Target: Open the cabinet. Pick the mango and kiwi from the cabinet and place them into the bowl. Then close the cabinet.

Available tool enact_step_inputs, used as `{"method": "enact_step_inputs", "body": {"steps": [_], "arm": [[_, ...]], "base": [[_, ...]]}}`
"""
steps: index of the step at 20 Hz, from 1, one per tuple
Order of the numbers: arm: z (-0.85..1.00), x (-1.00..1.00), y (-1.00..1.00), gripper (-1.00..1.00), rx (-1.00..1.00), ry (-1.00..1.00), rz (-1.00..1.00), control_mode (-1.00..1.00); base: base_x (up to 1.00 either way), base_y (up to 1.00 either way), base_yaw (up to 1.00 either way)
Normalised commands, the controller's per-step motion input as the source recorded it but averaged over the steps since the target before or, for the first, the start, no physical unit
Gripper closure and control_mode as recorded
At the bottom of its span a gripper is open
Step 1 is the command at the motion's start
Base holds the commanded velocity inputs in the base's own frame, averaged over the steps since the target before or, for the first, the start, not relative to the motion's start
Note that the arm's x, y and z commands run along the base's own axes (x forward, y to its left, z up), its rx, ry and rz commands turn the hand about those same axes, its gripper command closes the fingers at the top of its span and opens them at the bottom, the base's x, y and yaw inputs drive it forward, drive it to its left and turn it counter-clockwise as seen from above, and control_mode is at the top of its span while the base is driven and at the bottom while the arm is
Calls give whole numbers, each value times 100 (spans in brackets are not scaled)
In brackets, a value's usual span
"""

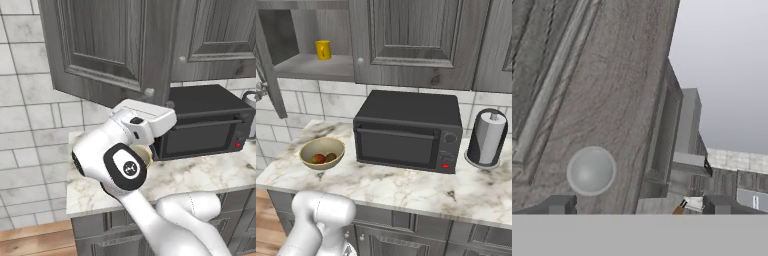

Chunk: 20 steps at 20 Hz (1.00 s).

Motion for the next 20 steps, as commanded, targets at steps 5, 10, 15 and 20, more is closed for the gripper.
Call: {"method": "enact_step_inputs", "body": {"steps": [5,10,15,20], "arm": [[0,26,-33,-100,0,0,0,-100],[0,24,-32,-100,0,0,0,-100],[0,25,-28,-100,0,0,0,-100],[-8,35,-18,-100,0,0,2,-100]], "base": [[0,0,0],[0,0,0],[0,0,0],[0,0,0]]}}
